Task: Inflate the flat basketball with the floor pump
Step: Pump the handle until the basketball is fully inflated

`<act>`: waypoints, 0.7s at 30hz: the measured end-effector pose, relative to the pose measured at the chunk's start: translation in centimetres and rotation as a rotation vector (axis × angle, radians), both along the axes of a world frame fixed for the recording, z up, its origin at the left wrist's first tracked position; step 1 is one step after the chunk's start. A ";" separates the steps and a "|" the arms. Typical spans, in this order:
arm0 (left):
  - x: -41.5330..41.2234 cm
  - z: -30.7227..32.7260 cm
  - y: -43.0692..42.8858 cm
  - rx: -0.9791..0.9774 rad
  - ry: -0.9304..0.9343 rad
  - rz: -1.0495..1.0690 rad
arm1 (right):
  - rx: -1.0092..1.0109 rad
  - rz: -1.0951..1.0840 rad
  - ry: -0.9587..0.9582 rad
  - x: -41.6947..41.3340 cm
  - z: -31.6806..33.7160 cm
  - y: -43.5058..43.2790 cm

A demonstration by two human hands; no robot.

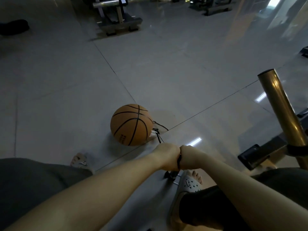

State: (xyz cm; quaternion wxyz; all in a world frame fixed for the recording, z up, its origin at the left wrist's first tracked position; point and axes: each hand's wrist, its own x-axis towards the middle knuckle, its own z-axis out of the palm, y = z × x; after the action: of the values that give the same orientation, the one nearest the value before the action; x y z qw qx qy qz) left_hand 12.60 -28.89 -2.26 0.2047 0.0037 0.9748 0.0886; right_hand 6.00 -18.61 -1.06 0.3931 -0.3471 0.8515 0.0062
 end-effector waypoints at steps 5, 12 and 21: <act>-0.5 3.4 -0.7 0.066 -0.084 -0.013 | 0.074 0.029 -0.013 -0.6 3.8 -0.5; -3.5 15.6 -2.9 0.333 -0.023 0.024 | -0.129 -0.091 -0.080 -3.4 15.6 -1.2; -2.1 2.9 -1.3 0.056 0.072 -0.052 | -0.001 -0.078 -0.040 -2.1 3.4 -0.6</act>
State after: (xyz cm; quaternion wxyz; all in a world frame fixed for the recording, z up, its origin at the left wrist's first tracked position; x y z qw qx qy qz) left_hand 10.52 -30.17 0.63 0.1716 0.0378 0.9782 0.1102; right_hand 3.90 -19.20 2.34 0.4099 -0.3140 0.8562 -0.0167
